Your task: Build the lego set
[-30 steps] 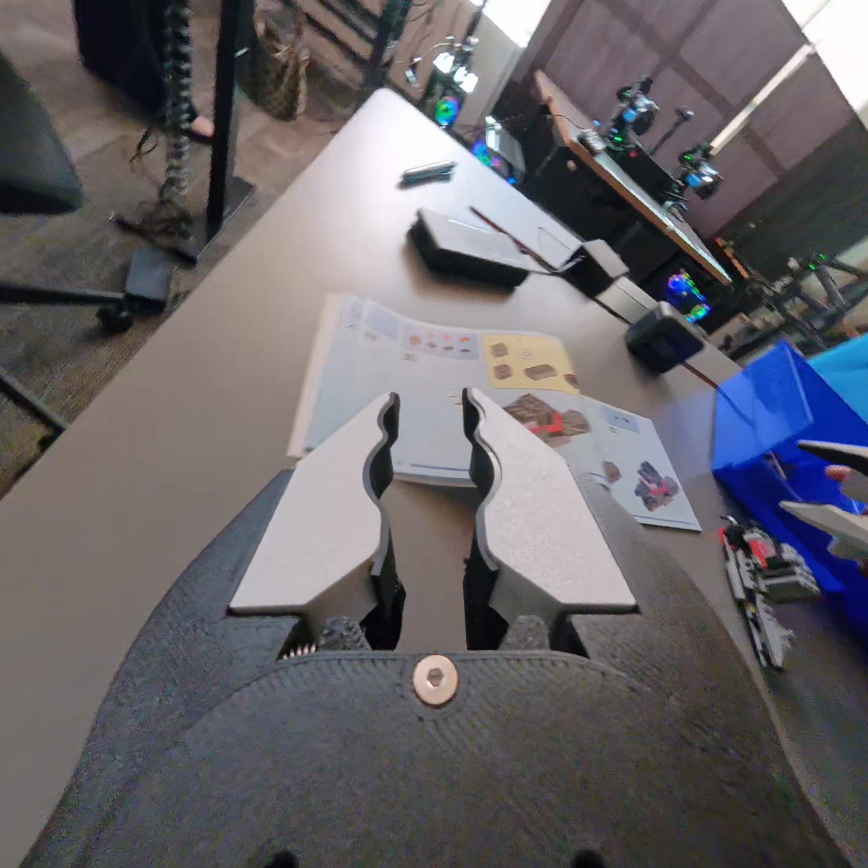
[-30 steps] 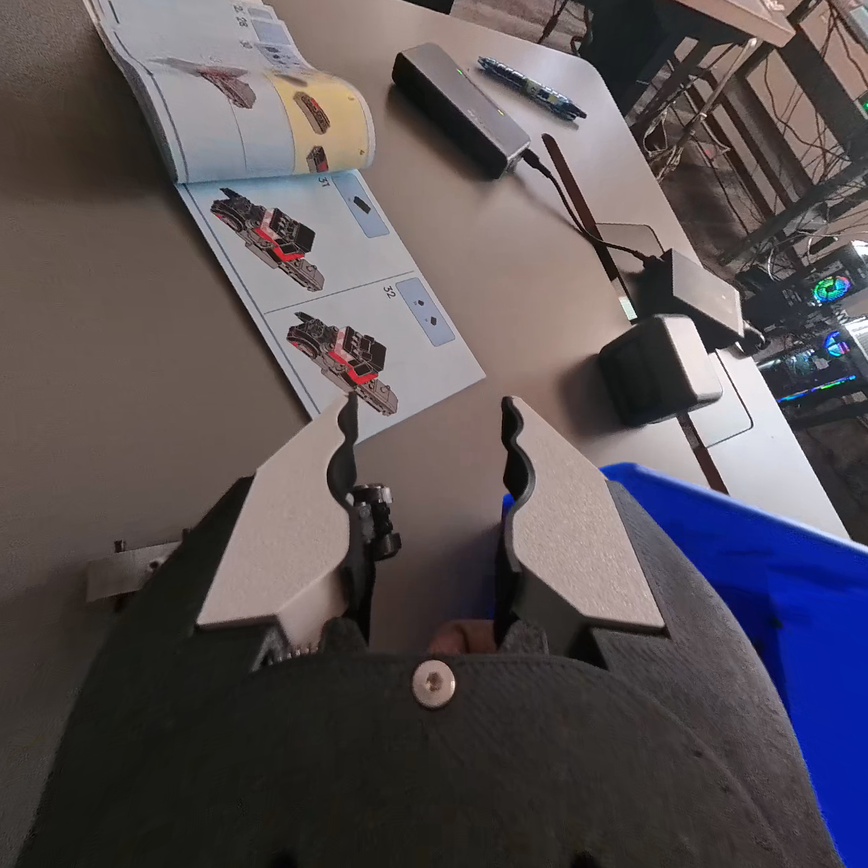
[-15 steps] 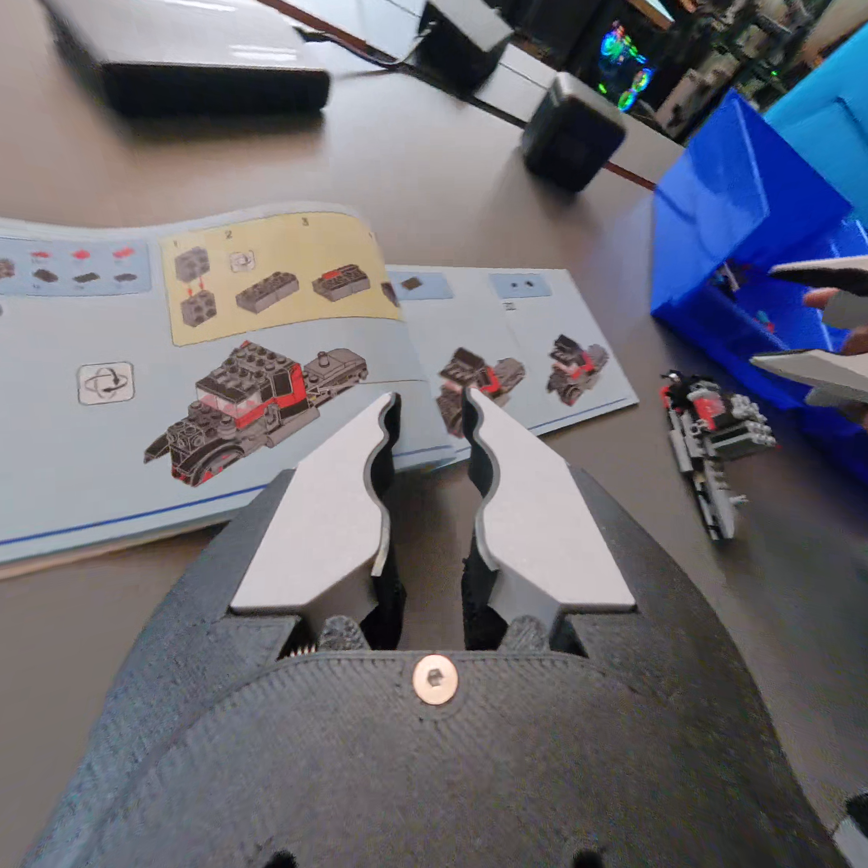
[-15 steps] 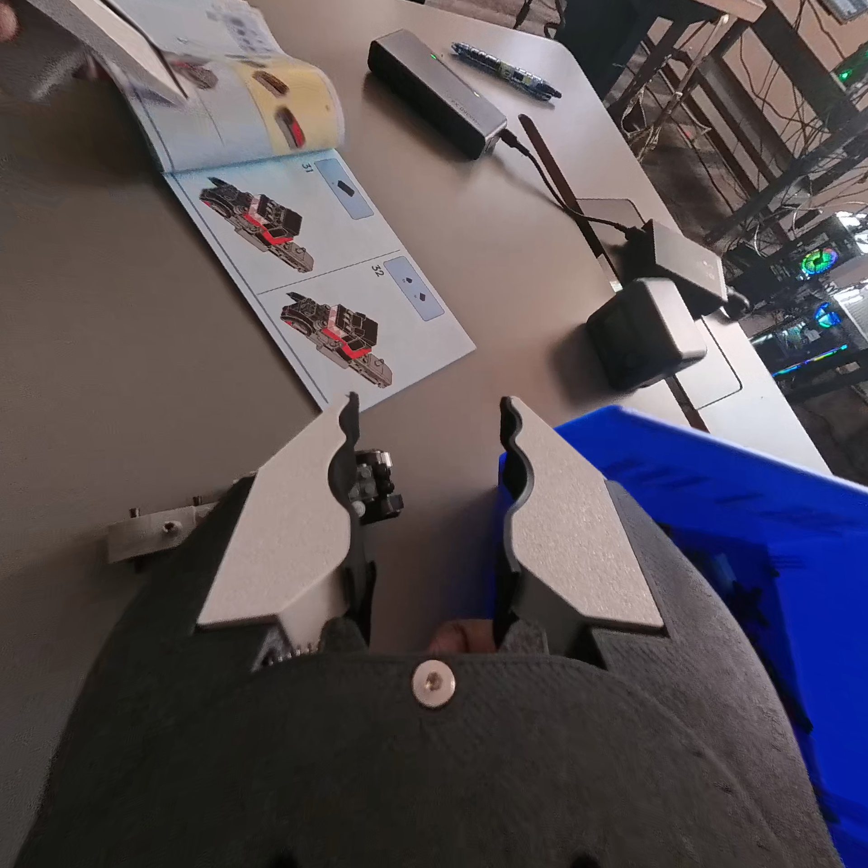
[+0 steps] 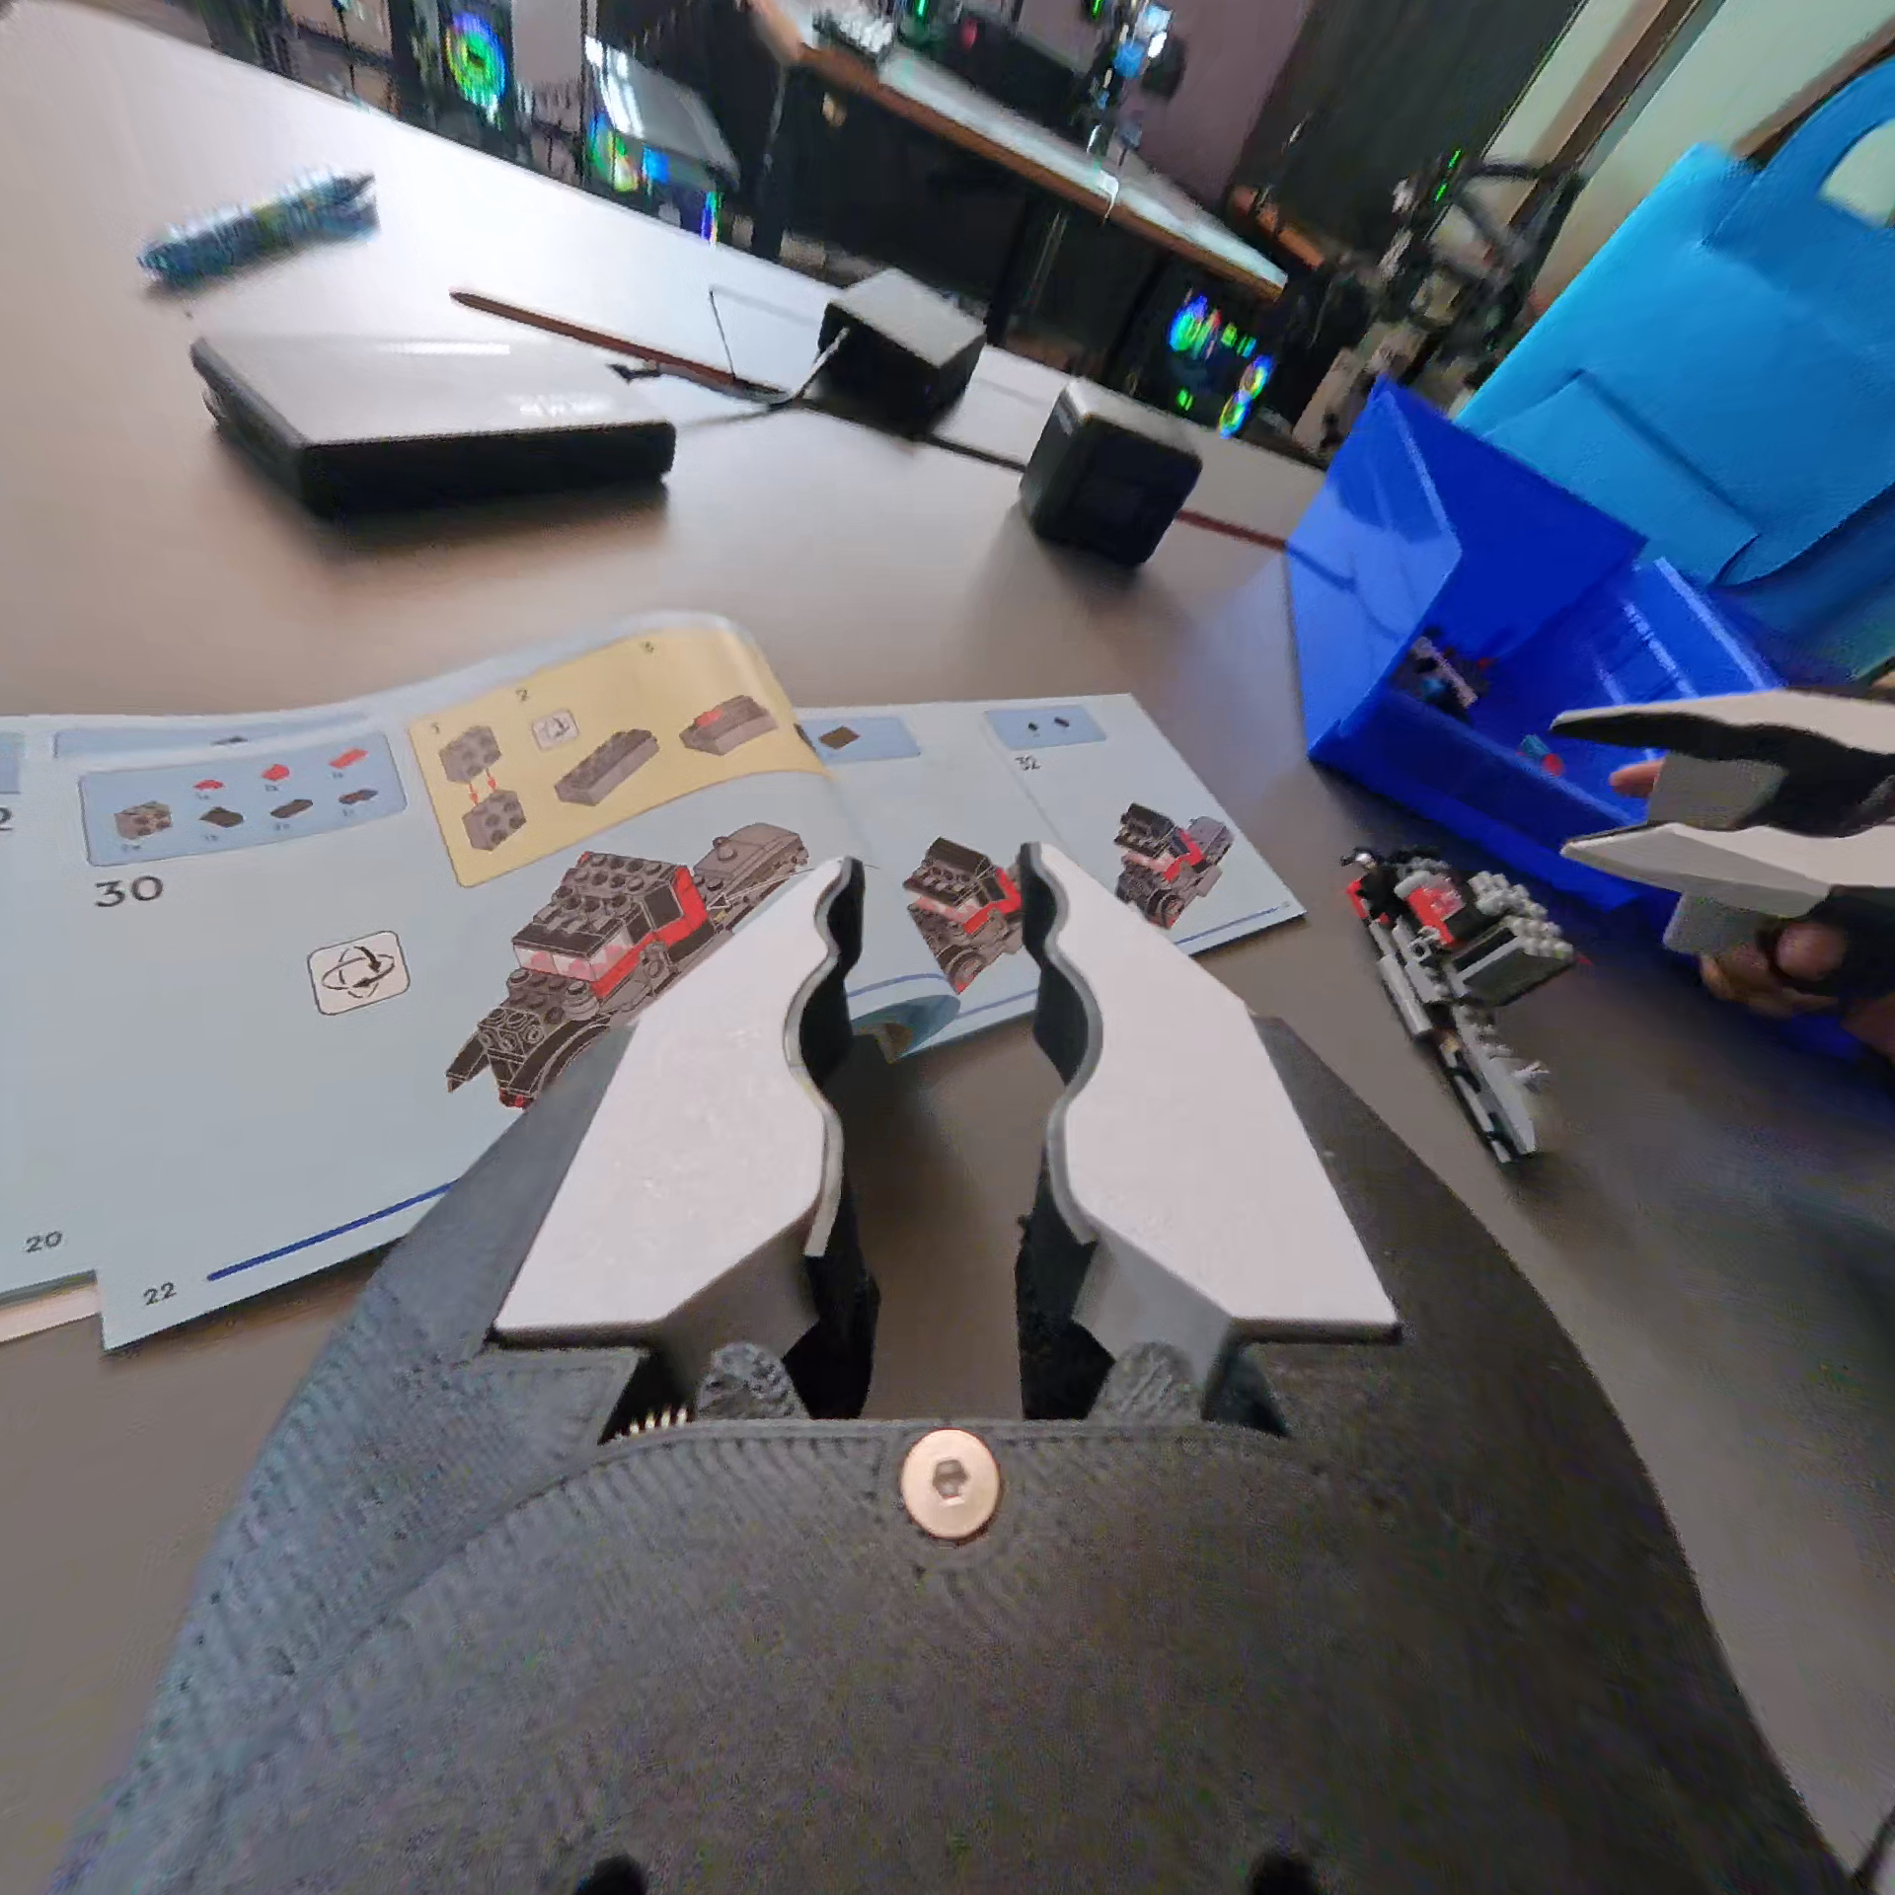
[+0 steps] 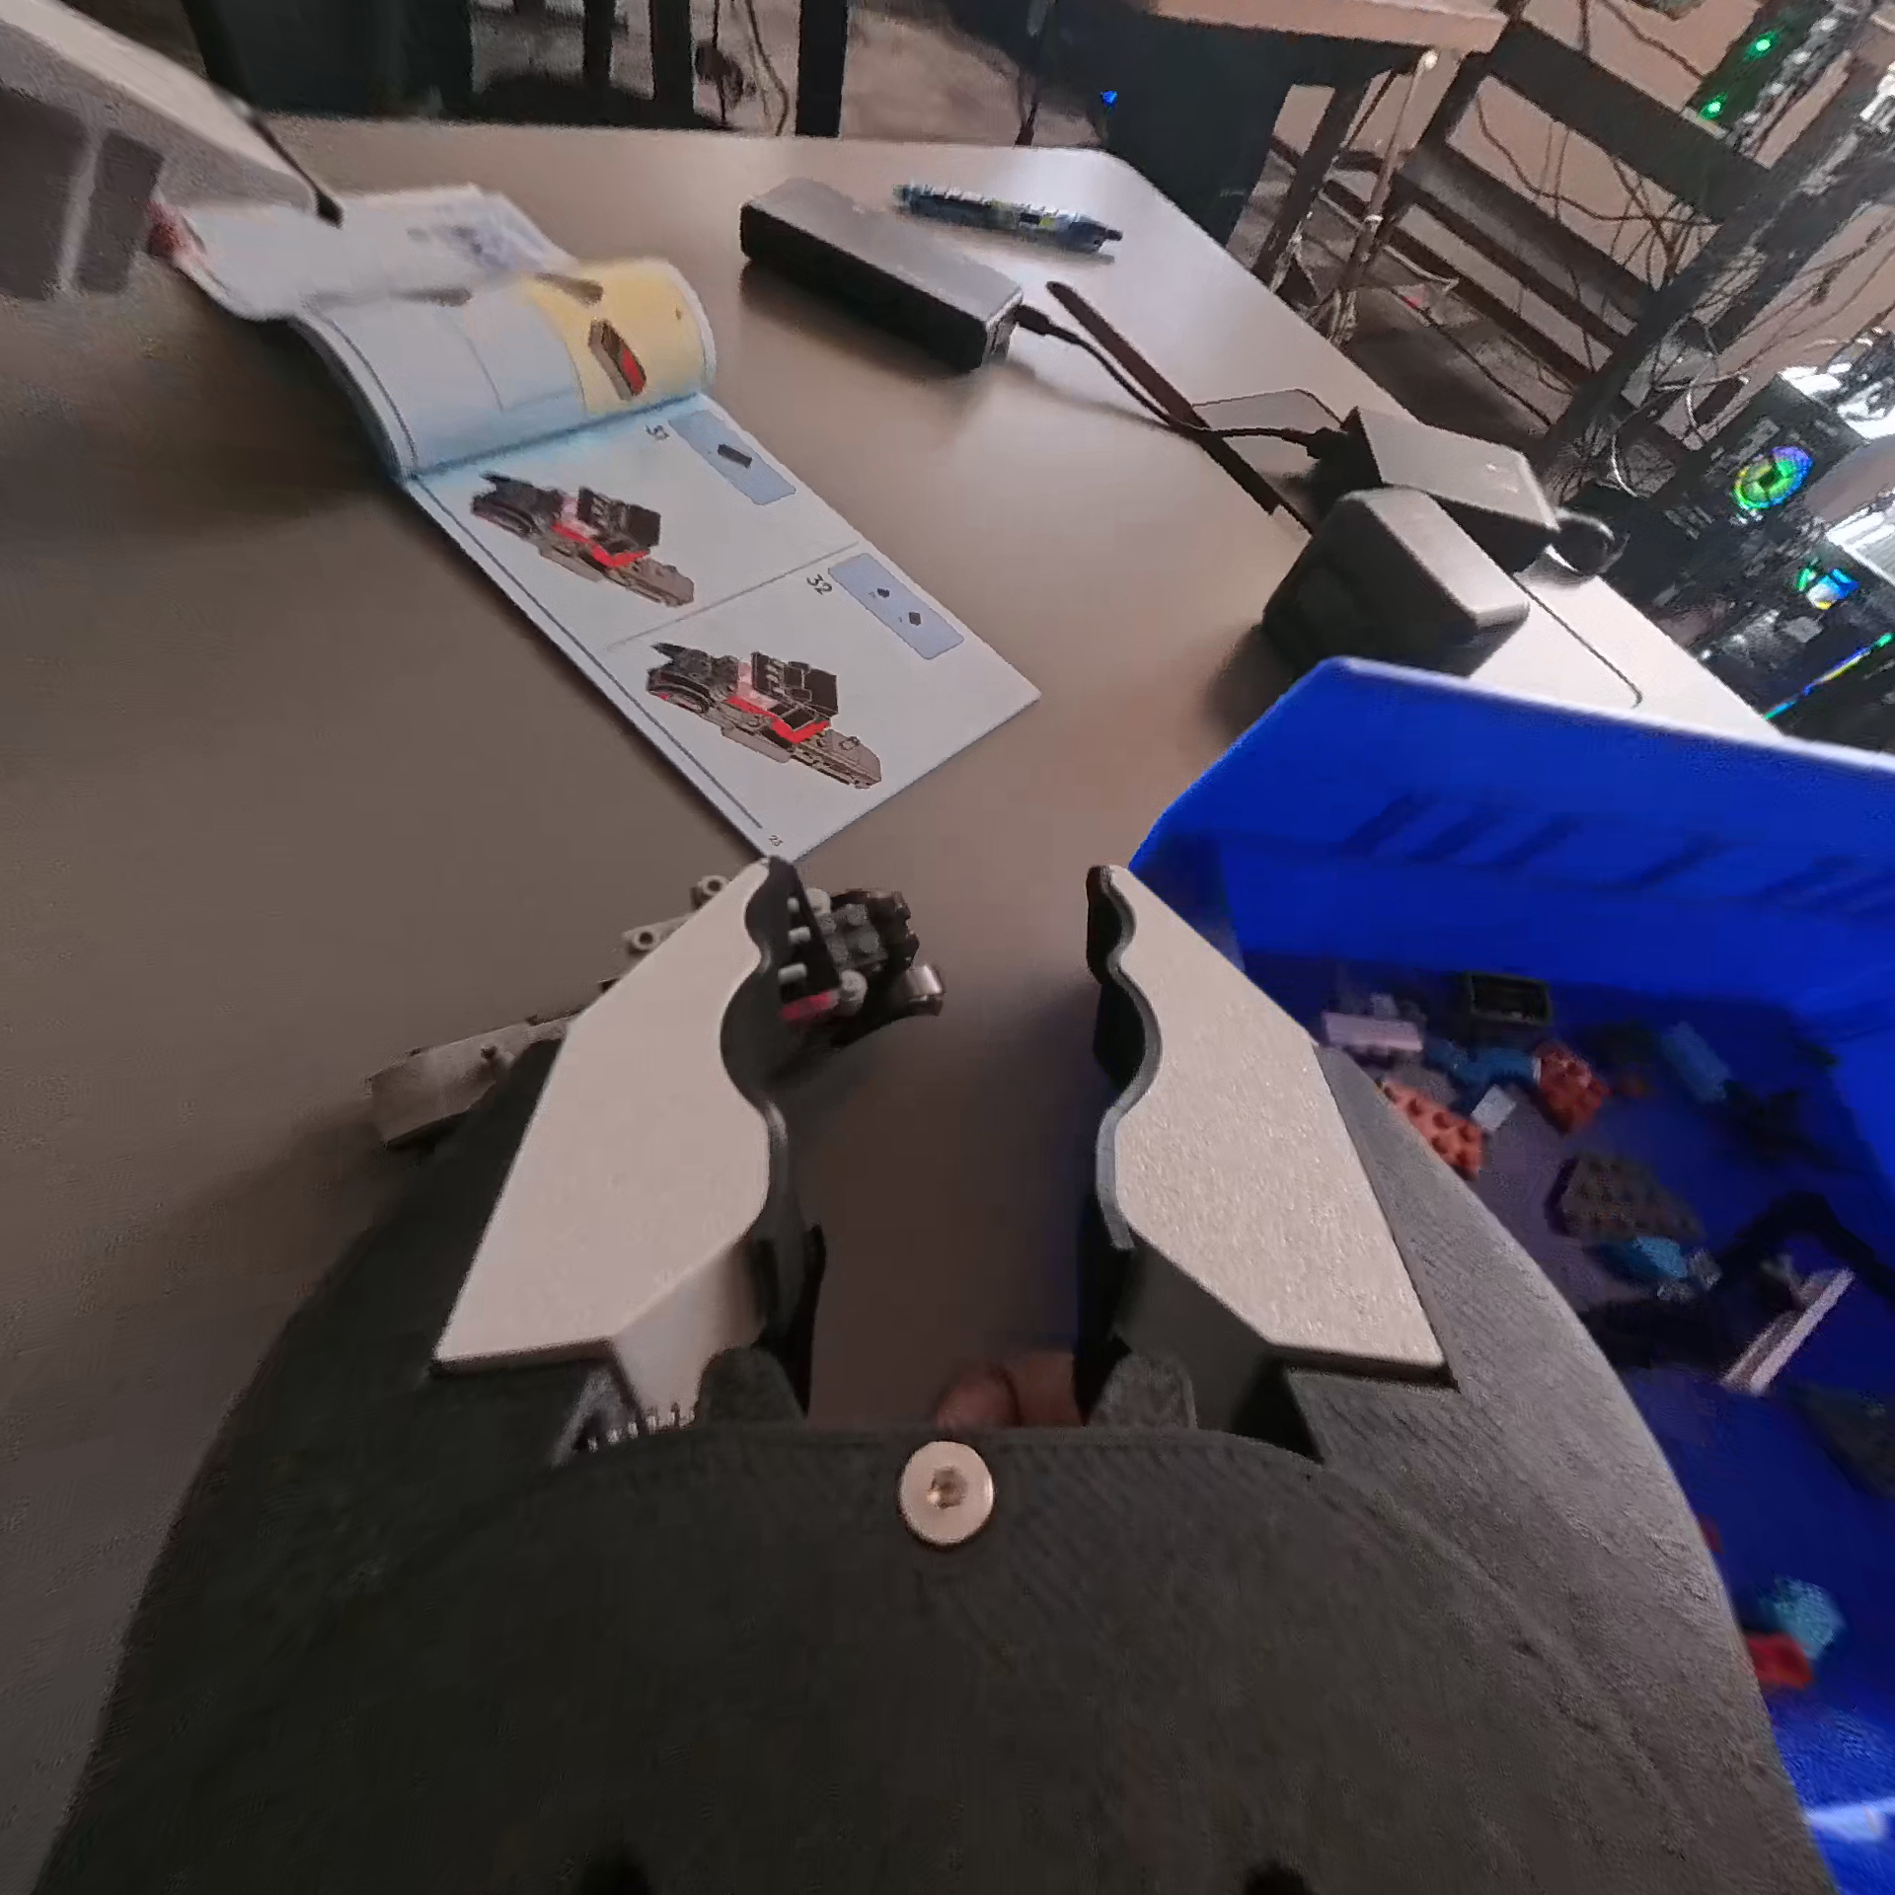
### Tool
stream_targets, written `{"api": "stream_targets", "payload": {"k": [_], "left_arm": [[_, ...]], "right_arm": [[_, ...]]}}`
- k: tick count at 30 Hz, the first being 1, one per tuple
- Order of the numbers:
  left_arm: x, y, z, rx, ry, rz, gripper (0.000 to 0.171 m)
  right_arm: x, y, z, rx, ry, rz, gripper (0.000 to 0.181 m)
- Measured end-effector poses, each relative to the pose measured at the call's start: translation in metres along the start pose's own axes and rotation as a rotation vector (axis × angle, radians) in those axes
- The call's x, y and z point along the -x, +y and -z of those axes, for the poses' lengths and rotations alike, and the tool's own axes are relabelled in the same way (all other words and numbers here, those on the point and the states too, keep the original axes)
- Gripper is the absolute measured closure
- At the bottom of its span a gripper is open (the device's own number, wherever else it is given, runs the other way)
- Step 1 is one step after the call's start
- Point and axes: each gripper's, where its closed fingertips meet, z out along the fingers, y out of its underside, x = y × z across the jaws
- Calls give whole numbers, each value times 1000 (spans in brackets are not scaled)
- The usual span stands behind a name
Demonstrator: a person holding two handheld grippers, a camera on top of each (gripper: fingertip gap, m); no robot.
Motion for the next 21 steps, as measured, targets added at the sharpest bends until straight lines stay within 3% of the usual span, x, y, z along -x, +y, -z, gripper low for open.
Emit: {"api": "stream_targets", "payload": {"k": [6,10,21], "left_arm": [[-17,-4,17,-133,119,-36,132],[-16,-8,21,-172,105,-48,133],[-3,-1,15,-123,60,26,133]], "right_arm": [[1,6,31,-157,8,-185,123],[10,6,41,-249,-39,-287,127],[11,24,27,-149,15,-288,127]]}}
